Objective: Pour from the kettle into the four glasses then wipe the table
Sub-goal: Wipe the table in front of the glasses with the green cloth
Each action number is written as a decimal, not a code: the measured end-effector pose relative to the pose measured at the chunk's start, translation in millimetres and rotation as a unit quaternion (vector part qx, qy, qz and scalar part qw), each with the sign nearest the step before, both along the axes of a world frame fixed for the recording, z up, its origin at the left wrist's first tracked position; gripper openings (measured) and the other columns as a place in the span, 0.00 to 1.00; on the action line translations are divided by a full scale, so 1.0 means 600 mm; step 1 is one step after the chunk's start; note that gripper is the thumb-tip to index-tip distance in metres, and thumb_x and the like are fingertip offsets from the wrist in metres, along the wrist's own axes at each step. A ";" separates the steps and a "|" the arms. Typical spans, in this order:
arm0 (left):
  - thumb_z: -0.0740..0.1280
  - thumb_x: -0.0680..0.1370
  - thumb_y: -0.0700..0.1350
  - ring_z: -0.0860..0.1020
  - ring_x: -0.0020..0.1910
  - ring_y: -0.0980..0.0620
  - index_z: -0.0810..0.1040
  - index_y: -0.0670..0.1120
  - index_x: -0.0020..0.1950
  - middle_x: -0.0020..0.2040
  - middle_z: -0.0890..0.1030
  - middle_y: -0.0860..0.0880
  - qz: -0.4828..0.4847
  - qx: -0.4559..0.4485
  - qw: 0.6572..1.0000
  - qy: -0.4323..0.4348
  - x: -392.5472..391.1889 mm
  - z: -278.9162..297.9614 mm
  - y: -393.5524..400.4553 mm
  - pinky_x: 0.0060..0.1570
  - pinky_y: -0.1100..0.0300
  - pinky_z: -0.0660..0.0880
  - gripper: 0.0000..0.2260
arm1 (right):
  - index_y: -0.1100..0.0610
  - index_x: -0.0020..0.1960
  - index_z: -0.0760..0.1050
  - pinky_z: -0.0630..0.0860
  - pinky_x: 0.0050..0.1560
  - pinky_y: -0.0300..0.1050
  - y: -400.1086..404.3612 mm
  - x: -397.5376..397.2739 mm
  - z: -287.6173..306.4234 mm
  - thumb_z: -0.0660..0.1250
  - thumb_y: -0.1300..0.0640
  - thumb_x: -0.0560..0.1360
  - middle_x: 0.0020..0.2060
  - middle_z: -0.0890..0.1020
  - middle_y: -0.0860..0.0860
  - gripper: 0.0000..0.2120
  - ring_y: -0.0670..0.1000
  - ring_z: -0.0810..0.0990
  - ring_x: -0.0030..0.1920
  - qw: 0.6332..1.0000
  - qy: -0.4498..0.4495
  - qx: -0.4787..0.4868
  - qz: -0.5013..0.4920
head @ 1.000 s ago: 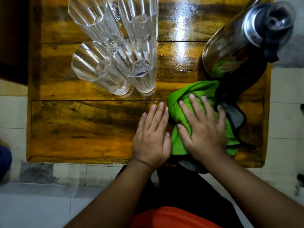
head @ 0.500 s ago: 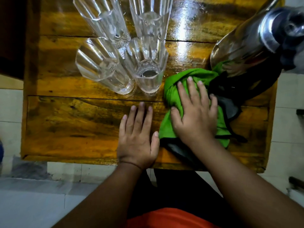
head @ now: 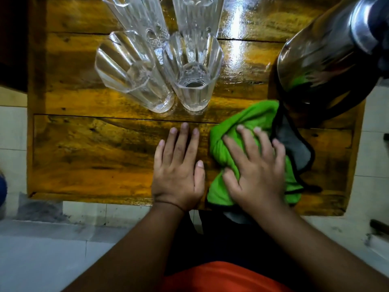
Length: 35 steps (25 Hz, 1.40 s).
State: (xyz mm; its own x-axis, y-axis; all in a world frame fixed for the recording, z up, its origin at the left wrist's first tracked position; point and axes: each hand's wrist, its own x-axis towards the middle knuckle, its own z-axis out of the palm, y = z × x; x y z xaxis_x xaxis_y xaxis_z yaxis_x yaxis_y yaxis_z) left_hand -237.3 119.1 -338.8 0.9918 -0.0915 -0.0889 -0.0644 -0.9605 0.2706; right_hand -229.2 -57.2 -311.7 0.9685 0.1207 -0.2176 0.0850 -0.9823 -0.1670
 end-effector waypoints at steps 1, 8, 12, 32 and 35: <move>0.57 0.78 0.52 0.53 0.81 0.45 0.59 0.47 0.80 0.81 0.56 0.45 0.001 -0.003 1.000 0.001 0.000 0.000 0.001 0.77 0.43 0.52 0.30 | 0.44 0.74 0.68 0.55 0.74 0.65 -0.003 -0.023 -0.001 0.64 0.43 0.69 0.77 0.67 0.51 0.32 0.58 0.61 0.77 1.000 0.007 -0.003 0.010; 0.58 0.78 0.51 0.52 0.81 0.46 0.59 0.47 0.80 0.81 0.56 0.46 0.001 -0.013 1.000 0.005 -0.001 -0.001 0.000 0.77 0.44 0.51 0.30 | 0.42 0.76 0.62 0.50 0.75 0.65 0.022 0.080 -0.007 0.59 0.41 0.73 0.81 0.59 0.49 0.32 0.55 0.53 0.80 0.999 0.007 0.016 -0.043; 0.58 0.77 0.51 0.53 0.81 0.46 0.60 0.47 0.80 0.81 0.56 0.45 -0.005 -0.015 1.000 0.003 -0.002 -0.004 0.006 0.78 0.45 0.49 0.31 | 0.43 0.77 0.62 0.52 0.76 0.65 0.025 0.075 -0.011 0.60 0.42 0.73 0.80 0.61 0.49 0.32 0.56 0.56 0.80 0.999 -0.021 0.014 -0.045; 0.57 0.76 0.63 0.52 0.81 0.43 0.56 0.46 0.81 0.82 0.55 0.43 -0.014 0.056 0.998 0.006 0.014 -0.001 0.228 0.78 0.43 0.48 0.37 | 0.45 0.76 0.63 0.48 0.76 0.66 0.133 -0.070 -0.014 0.59 0.39 0.73 0.80 0.61 0.50 0.31 0.56 0.55 0.80 0.999 0.004 -0.011 -0.052; 0.57 0.76 0.63 0.52 0.81 0.43 0.56 0.46 0.81 0.81 0.56 0.43 -0.017 0.052 0.998 0.001 0.016 -0.002 0.219 0.77 0.42 0.48 0.37 | 0.44 0.75 0.64 0.49 0.75 0.66 0.156 -0.015 -0.012 0.59 0.39 0.73 0.80 0.62 0.49 0.31 0.55 0.55 0.80 0.998 0.003 -0.007 -0.063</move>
